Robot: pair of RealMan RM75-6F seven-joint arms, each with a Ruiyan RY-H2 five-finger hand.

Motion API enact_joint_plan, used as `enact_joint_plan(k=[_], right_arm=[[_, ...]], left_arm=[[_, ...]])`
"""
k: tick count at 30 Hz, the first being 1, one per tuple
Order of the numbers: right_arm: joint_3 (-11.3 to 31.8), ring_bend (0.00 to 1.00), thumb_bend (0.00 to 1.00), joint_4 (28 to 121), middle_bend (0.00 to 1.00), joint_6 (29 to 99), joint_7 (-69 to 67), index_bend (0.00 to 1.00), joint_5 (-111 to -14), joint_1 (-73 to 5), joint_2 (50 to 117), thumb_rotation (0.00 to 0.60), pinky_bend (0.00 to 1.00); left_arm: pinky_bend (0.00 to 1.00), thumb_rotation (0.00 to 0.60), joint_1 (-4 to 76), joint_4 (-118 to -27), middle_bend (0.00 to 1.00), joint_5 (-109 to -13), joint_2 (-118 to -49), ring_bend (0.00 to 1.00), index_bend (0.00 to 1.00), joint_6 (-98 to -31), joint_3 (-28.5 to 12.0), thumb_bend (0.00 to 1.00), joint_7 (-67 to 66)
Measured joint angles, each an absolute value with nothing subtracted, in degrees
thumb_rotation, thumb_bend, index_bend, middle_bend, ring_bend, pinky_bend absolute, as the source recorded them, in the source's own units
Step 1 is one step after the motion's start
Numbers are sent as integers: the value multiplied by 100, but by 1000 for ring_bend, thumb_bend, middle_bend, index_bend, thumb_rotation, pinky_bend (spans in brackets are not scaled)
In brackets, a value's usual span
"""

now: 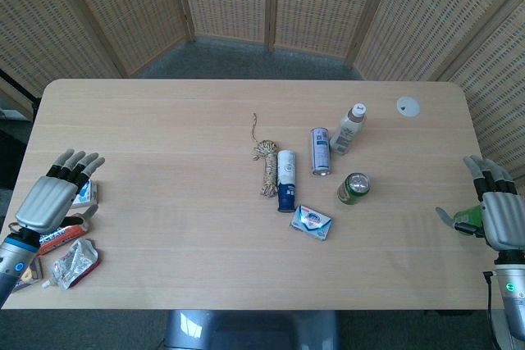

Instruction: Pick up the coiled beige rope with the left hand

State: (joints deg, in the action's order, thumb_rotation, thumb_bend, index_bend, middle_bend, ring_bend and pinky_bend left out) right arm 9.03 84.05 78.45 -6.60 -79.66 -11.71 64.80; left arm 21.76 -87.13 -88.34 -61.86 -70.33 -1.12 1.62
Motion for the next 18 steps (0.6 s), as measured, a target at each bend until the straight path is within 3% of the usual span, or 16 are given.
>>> enact_joint_plan(k=[13, 18], right_arm=[[867, 0, 245, 8497, 26, 7928, -698, 0, -8031, -1123, 6462, 325, 0], [854, 0, 246, 8501, 26, 7917, -750, 0, -8024, -1110, 6476, 323, 0]], left_arm=[[0, 539, 2347, -8620, 75, -8895, -6257, 0, 104, -6776, -93, 368, 412], [0, 541, 2682, -8625, 54, -8996, -6289, 0, 106, -6387, -141, 369, 457]])
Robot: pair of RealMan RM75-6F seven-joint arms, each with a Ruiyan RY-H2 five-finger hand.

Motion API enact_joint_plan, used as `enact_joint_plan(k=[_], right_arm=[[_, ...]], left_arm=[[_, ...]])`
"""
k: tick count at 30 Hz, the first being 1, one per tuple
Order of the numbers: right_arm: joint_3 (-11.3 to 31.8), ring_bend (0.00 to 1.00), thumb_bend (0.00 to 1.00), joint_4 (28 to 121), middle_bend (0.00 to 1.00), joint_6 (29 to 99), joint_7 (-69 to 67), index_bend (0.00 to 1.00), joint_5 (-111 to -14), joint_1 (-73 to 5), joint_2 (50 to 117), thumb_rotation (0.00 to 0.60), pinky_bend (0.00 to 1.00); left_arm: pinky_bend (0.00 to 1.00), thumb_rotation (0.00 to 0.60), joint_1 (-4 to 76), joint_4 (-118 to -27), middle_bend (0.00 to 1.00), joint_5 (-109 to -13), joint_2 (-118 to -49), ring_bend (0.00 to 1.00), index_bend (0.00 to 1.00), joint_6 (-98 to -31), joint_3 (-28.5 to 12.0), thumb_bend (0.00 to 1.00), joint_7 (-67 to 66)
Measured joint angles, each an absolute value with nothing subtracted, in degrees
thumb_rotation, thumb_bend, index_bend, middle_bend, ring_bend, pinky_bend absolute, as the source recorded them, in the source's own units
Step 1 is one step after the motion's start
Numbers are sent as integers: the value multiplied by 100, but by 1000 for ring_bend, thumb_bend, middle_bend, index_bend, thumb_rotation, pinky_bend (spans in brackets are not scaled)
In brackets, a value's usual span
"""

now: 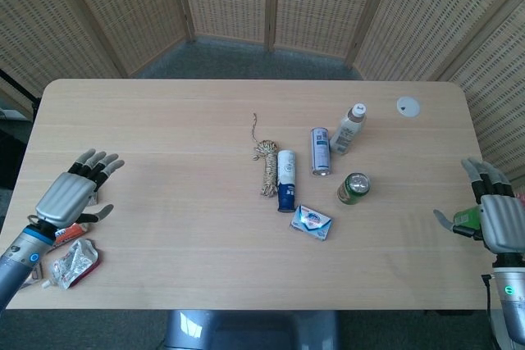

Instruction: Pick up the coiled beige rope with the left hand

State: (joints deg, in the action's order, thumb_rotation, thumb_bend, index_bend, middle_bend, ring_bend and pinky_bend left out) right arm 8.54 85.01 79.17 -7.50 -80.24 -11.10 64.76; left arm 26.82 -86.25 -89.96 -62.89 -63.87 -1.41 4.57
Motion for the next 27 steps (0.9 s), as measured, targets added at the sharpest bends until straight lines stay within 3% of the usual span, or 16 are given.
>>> enact_joint_plan(k=[11, 27], right_arm=[[794, 0, 246, 8545, 27, 7973, -791, 0, -7997, -986, 6418, 323, 0], [661, 0, 246, 8459, 26, 7997, -818, 0, -8072, -853, 6361, 332, 0]], left_arm=[[0, 510, 3964, -8314, 0, -9001, -7023, 0, 64, -4997, -459, 370, 291], [0, 498, 5618, -6463, 0, -8688, -8988, 0, 11, -3537, -807, 368, 128]])
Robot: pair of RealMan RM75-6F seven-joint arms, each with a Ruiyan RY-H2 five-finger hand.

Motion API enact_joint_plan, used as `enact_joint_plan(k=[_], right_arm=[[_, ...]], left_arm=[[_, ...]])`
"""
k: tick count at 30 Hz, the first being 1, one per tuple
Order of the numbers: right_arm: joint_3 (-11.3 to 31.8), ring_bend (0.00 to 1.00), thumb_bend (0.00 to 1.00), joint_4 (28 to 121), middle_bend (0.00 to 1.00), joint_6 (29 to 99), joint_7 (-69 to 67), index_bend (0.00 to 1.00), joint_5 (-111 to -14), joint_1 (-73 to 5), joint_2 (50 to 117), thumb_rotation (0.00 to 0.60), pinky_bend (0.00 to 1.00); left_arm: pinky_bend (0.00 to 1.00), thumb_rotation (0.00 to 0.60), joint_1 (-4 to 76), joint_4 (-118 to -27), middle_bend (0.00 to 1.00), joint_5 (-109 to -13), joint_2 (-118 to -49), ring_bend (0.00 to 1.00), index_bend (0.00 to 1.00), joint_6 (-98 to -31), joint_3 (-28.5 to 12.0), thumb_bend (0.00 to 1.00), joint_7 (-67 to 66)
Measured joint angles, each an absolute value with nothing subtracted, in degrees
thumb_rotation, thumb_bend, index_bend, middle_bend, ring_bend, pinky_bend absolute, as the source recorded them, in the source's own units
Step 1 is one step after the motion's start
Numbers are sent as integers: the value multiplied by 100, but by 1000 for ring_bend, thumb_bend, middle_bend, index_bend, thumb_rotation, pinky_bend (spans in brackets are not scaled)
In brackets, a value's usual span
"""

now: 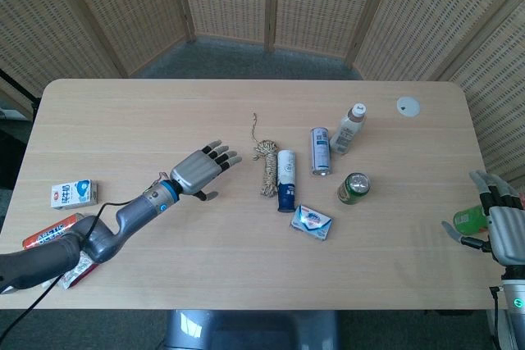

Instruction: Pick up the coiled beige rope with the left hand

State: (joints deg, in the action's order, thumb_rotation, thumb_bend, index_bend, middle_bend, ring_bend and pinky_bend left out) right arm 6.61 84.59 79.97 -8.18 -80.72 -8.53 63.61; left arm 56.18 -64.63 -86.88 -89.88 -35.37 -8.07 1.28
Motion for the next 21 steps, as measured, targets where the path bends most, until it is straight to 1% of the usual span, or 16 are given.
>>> enact_joint_plan(k=[4, 9, 21], right_arm=[[662, 0, 245, 8478, 27, 8046, -824, 0, -8079, -816, 6312, 347, 0], [665, 0, 245, 8487, 27, 8107, -871, 0, -8073, -756, 6270, 346, 0], [670, 0, 245, 8429, 27, 8146, -975, 0, -8063, -685, 6237, 347, 0]], left_arm=[[0, 498, 5949, -6063, 0, -8629, -9359, 0, 0, -3264, -830, 369, 170], [0, 501, 6296, -5658, 0, -8584, -9741, 0, 0, -3025, -822, 370, 208], [0, 496, 6747, -5057, 0, -8541, -10279, 0, 0, -2767, -721, 369, 303]])
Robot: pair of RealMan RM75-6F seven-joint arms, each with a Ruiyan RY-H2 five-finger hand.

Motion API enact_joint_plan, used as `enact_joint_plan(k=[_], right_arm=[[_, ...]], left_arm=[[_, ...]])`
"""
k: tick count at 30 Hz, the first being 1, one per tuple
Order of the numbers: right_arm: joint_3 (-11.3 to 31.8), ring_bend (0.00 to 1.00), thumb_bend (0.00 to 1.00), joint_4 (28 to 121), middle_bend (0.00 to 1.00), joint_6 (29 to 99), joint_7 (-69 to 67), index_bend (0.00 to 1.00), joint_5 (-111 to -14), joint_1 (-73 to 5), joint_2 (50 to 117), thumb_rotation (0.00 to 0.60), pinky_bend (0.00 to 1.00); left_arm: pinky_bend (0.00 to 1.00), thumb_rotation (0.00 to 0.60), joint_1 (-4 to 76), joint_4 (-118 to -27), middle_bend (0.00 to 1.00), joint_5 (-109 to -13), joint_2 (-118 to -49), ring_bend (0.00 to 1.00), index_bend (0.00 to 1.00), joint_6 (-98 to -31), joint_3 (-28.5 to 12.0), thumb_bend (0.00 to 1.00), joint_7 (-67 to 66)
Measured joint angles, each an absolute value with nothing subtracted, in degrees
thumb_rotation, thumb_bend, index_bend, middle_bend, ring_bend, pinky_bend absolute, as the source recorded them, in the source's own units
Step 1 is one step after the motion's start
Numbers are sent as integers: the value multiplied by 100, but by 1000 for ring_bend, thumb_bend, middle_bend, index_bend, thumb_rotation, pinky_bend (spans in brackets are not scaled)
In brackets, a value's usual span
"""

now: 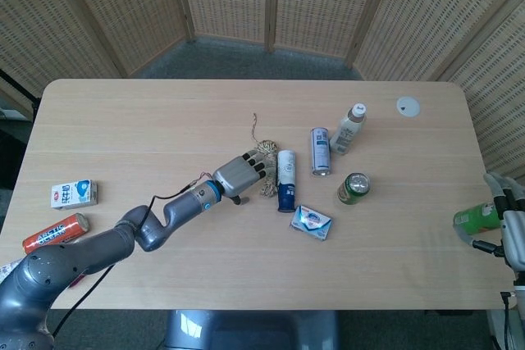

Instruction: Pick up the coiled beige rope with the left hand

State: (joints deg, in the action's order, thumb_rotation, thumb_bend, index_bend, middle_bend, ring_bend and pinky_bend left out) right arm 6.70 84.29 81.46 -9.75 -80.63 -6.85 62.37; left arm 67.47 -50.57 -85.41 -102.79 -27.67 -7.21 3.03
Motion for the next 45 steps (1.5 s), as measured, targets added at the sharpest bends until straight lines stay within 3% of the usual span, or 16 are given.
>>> enact_joint_plan(k=[14, 24, 26, 28, 30, 34, 36, 42, 45], right_arm=[[673, 0, 246, 8402, 26, 8189, -1061, 0, -8026, -591, 6206, 346, 0], [683, 0, 245, 8432, 27, 8197, -1059, 0, -8041, -580, 6239, 346, 0], [686, 0, 245, 8435, 26, 8195, -1050, 0, -8055, -587, 6239, 346, 0], [692, 0, 245, 8445, 27, 8192, -1045, 0, -8064, -596, 6237, 343, 0], [699, 0, 246, 8446, 27, 8182, -1034, 0, -8068, -607, 6234, 343, 0], [707, 0, 245, 8454, 27, 8137, -1022, 0, -8071, -637, 6242, 344, 0], [708, 0, 245, 8462, 27, 8102, -1010, 0, -8081, -664, 6250, 348, 0], [721, 0, 246, 8525, 27, 8090, -996, 0, -8109, -697, 6251, 347, 0], [718, 0, 247, 8539, 27, 8085, -992, 0, -8121, -705, 6254, 344, 0]], left_arm=[[0, 468, 7068, -4543, 32, -8498, -10667, 0, 0, -2403, -524, 368, 360], [0, 428, 6803, -5368, 557, -8413, -9979, 2, 0, -2670, -419, 369, 361], [0, 409, 6722, -5649, 639, -8383, -9752, 61, 7, -2709, -381, 370, 347], [0, 393, 6619, -6024, 731, -8339, -9453, 185, 27, -2763, -338, 369, 328], [0, 384, 6506, -6430, 681, -8293, -9116, 209, 36, -2844, -299, 368, 294], [0, 383, 6252, -7040, 376, -8232, -8536, 18, 30, -3221, -260, 368, 163], [0, 382, 6120, -7203, 265, -8193, -8371, 0, 14, -3442, -257, 368, 67], [0, 380, 5954, -7461, 53, -8168, -8169, 0, 0, -3580, -147, 368, -189], [0, 376, 5864, -7686, 2, -8149, -8024, 0, 0, -3569, -25, 367, -320]])
